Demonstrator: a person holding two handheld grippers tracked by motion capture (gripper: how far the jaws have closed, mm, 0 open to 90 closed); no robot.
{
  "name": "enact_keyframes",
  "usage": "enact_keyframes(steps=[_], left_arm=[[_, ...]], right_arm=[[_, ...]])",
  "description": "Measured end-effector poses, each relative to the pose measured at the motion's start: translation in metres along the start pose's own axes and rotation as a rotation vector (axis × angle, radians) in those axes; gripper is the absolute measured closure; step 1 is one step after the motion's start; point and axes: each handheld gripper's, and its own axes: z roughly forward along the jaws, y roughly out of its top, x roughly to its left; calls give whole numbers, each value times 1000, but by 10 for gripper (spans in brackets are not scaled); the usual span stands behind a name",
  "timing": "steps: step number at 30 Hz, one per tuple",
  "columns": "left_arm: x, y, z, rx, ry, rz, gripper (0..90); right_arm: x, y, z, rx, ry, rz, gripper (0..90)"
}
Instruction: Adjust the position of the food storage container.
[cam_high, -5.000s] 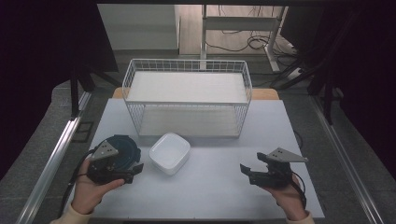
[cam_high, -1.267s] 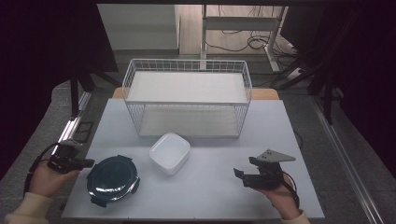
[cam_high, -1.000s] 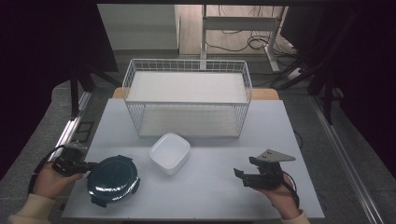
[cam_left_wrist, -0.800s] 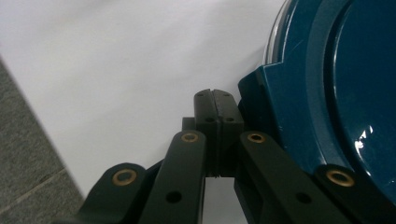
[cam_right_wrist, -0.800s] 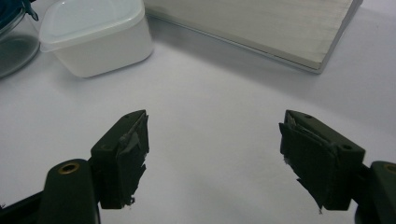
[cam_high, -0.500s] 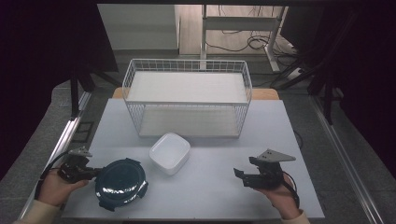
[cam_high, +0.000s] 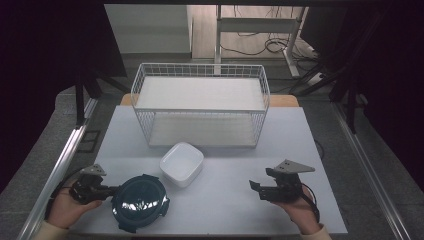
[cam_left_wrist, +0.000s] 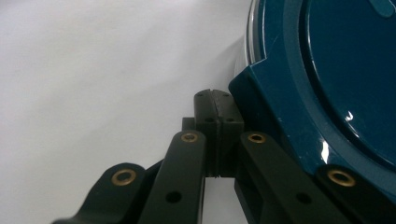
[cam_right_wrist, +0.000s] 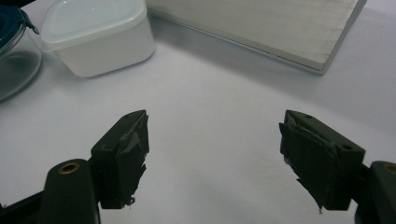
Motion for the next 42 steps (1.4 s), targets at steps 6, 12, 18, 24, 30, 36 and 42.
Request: enact_keyframes(steps=[6, 12, 18, 24, 30, 36, 42], left_arm=[[-9, 0, 2, -6, -15, 6, 900], [-18, 1, 4, -1, -29, 19, 900], [-27, 0, 5, -5, -41, 24, 900], [-35, 0, 8, -7, -49, 20, 900], [-41, 0, 10, -3, -53, 9, 900], [-44, 0, 12, -7, -58, -6, 900], [-45, 0, 13, -5, -64, -7, 900]], right_arm=[[0, 0, 0, -1, 2, 0, 236], [1, 1, 0, 0, 3, 0, 236], [2, 2, 1, 0, 6, -2, 236], [1, 2, 1, 3, 5, 0, 236], [0, 2, 2, 4, 4, 3, 236], [0, 2, 2, 6, 4, 4, 236], [0, 2, 3, 11, 9, 4, 239]])
